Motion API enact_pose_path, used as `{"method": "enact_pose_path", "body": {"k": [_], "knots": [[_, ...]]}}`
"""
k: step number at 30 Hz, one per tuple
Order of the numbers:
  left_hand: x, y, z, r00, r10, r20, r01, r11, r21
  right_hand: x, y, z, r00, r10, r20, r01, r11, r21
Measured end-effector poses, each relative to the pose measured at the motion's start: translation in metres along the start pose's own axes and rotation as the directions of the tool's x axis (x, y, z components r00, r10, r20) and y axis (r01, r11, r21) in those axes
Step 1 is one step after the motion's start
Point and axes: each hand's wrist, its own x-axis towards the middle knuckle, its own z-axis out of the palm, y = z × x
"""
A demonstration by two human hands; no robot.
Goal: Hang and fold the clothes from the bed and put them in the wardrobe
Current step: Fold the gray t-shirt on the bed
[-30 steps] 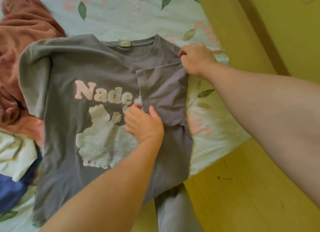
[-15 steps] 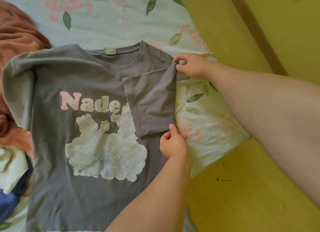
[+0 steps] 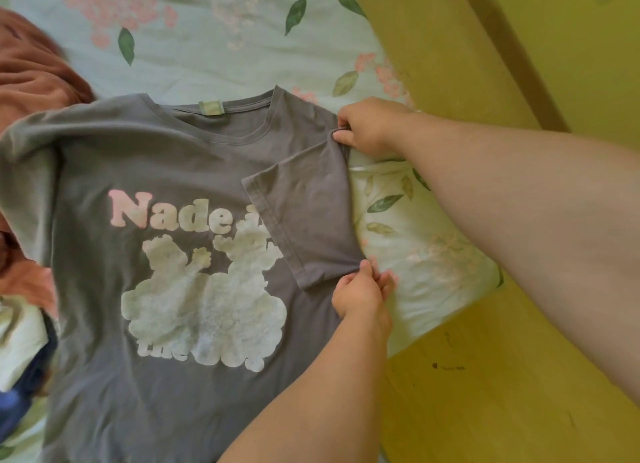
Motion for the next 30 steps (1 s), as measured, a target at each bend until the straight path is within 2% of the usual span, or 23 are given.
{"method": "enact_pose_path", "body": {"k": [2, 3, 4, 6, 7, 8, 9, 10, 11, 12, 13, 17, 19, 21, 23, 26, 30], "knots": [[0.004, 0.006, 0.001, 1.0, -0.002, -0.02, 0.005, 0.992, 0.129, 0.005, -0.001, 0.005, 1.0, 0.012, 0.018, -0.012, 0.999, -0.03], [0.005, 0.01, 0.0, 0.999, -0.001, -0.036, 0.011, 0.961, 0.277, 0.007, -0.001, 0.009, 1.0, 0.012, 0.028, -0.011, 0.999, -0.036], [0.004, 0.017, -0.004, 0.999, -0.01, -0.038, 0.026, 0.889, 0.457, 0.01, -0.002, 0.013, 0.999, 0.01, 0.035, -0.008, 0.999, -0.04], [0.0, 0.039, -0.011, 0.998, -0.028, 0.051, -0.021, 0.644, 0.764, 0.013, -0.004, 0.019, 0.999, 0.013, 0.036, -0.012, 1.0, -0.026], [0.0, 0.054, -0.015, 0.991, 0.075, 0.111, -0.133, 0.471, 0.872, 0.013, -0.005, 0.02, 0.999, 0.017, 0.032, -0.016, 1.0, -0.013], [0.001, 0.072, -0.019, 0.943, 0.275, 0.19, -0.261, 0.254, 0.931, 0.013, -0.005, 0.021, 0.999, 0.02, 0.027, -0.02, 1.0, -0.001], [0.0, 0.093, -0.022, 0.814, 0.509, 0.28, -0.337, 0.022, 0.941, 0.012, -0.004, 0.021, 0.999, 0.026, 0.02, -0.026, 1.0, 0.008], [-0.002, 0.117, -0.023, 0.628, 0.691, 0.357, -0.377, -0.132, 0.917, 0.011, -0.004, 0.022, 0.999, 0.036, 0.007, -0.036, 0.999, 0.011], [-0.002, 0.14, -0.023, 0.448, 0.8, 0.399, -0.406, -0.216, 0.888, 0.01, -0.004, 0.023, 0.999, 0.051, -0.009, -0.05, 0.999, 0.01], [0.002, 0.162, -0.023, 0.329, 0.847, 0.418, -0.411, -0.271, 0.871, 0.009, -0.005, 0.024, 0.997, 0.069, -0.022, -0.069, 0.998, 0.007], [0.006, 0.181, -0.022, 0.294, 0.855, 0.427, -0.383, -0.304, 0.873, 0.008, -0.007, 0.025, 0.995, 0.09, -0.032, -0.09, 0.996, 0.0], [0.023, 0.223, -0.021, 0.42, 0.765, 0.488, -0.161, -0.466, 0.87, 0.007, -0.016, 0.031, 0.985, 0.157, -0.065, -0.159, 0.987, -0.019], [0.03, 0.236, -0.026, 0.463, 0.736, 0.495, -0.203, -0.455, 0.867, 0.007, -0.018, 0.032, 0.982, 0.176, -0.062, -0.178, 0.984, -0.022], [0.035, 0.247, -0.033, 0.533, 0.74, 0.409, -0.277, -0.304, 0.911, 0.008, -0.018, 0.032, 0.979, 0.197, -0.04, -0.198, 0.98, -0.01], [0.035, 0.253, -0.038, 0.585, 0.746, 0.317, -0.29, -0.172, 0.941, 0.011, -0.018, 0.03, 0.976, 0.216, -0.011, -0.216, 0.976, 0.009], [0.033, 0.252, -0.04, 0.605, 0.75, 0.267, -0.301, -0.095, 0.949, 0.013, -0.02, 0.026, 0.973, 0.231, 0.015, -0.231, 0.973, 0.014], [0.03, 0.226, -0.042, 0.604, 0.779, 0.168, -0.384, 0.1, 0.918, 0.009, -0.02, 0.027, 0.969, 0.247, -0.01, -0.247, 0.969, 0.006]]}}
